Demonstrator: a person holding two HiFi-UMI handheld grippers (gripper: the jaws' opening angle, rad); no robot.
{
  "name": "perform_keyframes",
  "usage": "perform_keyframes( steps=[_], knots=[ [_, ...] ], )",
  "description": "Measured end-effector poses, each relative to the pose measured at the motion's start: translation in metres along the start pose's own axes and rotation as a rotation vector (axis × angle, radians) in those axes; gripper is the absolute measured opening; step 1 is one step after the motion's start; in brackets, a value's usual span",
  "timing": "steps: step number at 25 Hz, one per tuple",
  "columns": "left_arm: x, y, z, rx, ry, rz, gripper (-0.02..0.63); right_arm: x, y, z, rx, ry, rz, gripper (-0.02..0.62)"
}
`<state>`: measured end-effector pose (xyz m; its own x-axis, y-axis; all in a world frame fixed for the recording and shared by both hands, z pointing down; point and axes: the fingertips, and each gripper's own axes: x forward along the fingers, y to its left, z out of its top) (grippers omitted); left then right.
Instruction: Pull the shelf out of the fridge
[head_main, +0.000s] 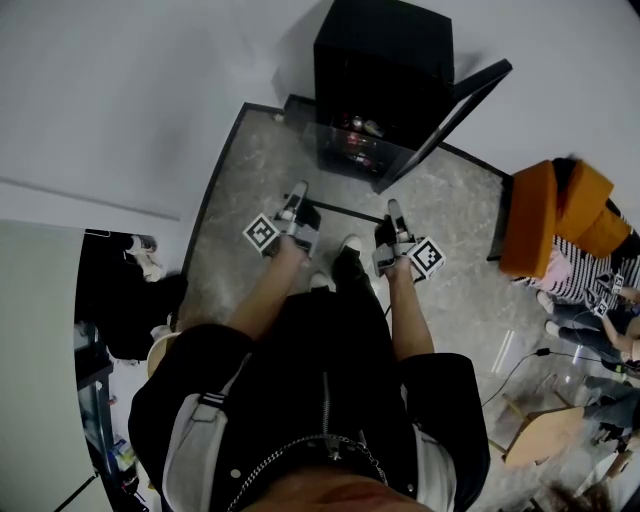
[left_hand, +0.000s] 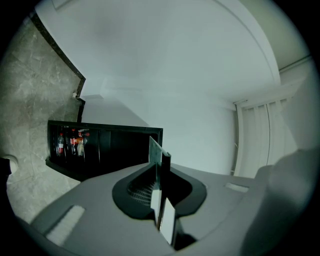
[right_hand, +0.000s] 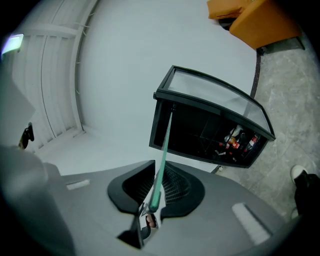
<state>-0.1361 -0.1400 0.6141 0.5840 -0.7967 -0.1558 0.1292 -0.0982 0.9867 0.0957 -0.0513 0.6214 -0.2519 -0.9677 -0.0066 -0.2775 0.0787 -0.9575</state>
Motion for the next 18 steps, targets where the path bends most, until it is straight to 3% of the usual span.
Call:
perform_keyframes(
  steps=[18],
  knots=[
    [-0.035, -0.012, -0.006, 0.002, -0.017, -0.021, 0.028, -0.021, 0.012, -0.020, -0.003, 0.008, 0.022, 0.040]
  ],
)
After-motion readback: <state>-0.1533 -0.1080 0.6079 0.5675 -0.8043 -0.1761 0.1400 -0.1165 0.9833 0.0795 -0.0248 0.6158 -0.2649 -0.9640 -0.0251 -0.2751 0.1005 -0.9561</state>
